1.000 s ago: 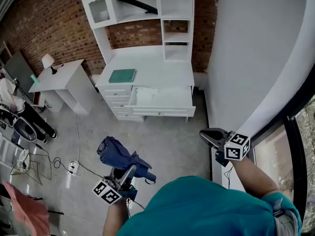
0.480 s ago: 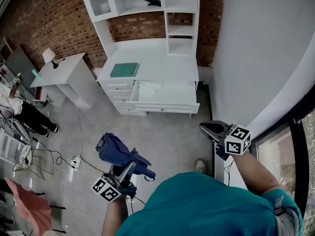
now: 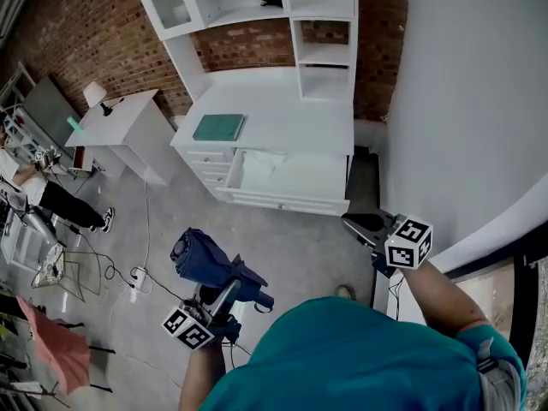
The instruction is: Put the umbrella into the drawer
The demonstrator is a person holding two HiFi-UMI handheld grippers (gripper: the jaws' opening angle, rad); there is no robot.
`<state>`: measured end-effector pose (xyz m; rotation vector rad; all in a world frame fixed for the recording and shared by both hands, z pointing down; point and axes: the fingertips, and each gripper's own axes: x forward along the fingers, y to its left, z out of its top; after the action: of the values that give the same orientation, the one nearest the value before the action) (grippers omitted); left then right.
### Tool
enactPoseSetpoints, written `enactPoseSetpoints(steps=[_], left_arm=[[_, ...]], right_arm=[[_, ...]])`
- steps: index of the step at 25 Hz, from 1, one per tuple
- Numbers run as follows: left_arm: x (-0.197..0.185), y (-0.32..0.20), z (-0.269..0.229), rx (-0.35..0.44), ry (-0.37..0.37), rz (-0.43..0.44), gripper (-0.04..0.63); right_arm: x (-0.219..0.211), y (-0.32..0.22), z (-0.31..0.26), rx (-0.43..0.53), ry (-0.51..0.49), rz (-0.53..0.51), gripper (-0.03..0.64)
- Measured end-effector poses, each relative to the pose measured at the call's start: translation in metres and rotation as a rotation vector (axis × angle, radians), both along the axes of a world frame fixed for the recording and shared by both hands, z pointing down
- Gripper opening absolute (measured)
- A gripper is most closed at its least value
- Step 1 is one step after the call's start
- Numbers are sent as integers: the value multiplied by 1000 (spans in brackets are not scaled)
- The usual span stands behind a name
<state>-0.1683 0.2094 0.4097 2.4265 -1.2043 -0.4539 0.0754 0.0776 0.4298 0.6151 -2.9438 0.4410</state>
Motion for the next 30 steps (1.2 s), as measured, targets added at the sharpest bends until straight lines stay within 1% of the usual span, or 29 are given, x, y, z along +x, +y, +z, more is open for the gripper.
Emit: enactPoseSetpoints(steps=[5,9,12,18,21,24,27,30], left_arm=[[43,-55,-2,-7,14,-25,255],[72,-95,-6,-10,23,-29,255],[90,-119,-9,-12,19,-18,255],[111,-161,-9,-29,9,30,255],[113,-178,-7,-31,4,58,255],[106,-196,-1,-34,17,80,255],[88,-221,4,-28,37,107,255],[60,-255,6,-13,58,138,255]], right_arm=[[21,-49,10,-24,-1,-49,23],[36,-74,16,-37,5,-52,23],[44,-78,24,-62,7,-46,23],[47,-71,56,-128,41,-83,23],[44,-81,59,-127,52,-81,23],[37,-97,59,-117,61,-72,23],[24,-119,59,-101,77,-53,23],[6,-149,55,-85,92,-18,23]])
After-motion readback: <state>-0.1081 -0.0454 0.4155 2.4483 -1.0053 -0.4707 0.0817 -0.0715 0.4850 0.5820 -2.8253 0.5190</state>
